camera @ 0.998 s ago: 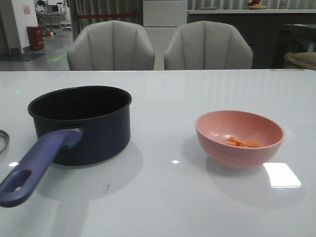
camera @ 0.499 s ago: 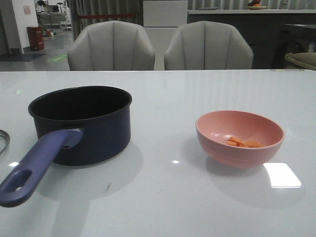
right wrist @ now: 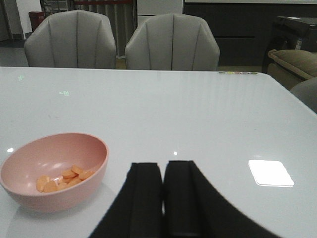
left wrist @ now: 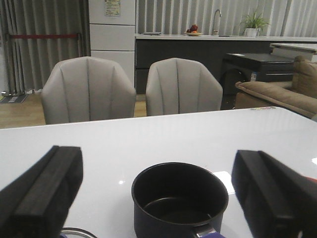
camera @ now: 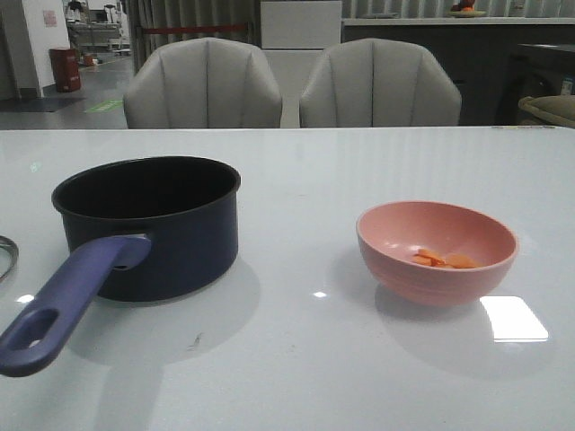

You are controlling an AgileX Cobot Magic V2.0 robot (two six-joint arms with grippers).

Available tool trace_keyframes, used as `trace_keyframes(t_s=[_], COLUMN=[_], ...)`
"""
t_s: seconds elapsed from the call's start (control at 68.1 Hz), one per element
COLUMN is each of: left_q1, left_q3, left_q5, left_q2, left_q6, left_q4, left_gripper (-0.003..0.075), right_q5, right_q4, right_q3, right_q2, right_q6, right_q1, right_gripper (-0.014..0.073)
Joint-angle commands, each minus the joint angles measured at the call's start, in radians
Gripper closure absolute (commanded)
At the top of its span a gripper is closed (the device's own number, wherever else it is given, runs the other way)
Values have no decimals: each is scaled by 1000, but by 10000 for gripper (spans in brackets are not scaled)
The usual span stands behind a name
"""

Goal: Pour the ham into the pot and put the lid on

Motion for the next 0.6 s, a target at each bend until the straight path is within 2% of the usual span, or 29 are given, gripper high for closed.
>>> trace_keyframes(t_s=[0.0, 0.132, 0.587], left_q1=[-18, -18, -18], left_q3=[-8, -2, -2], left_q5=[-87, -51, -55], left_q2=[-10, -11, -11], left_q6=[2, 2, 2], left_q4=[-5, -5, -5], left_gripper=[85, 85, 85], right_q5=[-89, -89, -89], right_q4=[-8, -8, -8], right_q3=[-6, -6, -6], right_q2=[-20, -20, -20], right_q6=[1, 1, 1], right_q1=[2, 2, 2], right_gripper=[432, 432, 432])
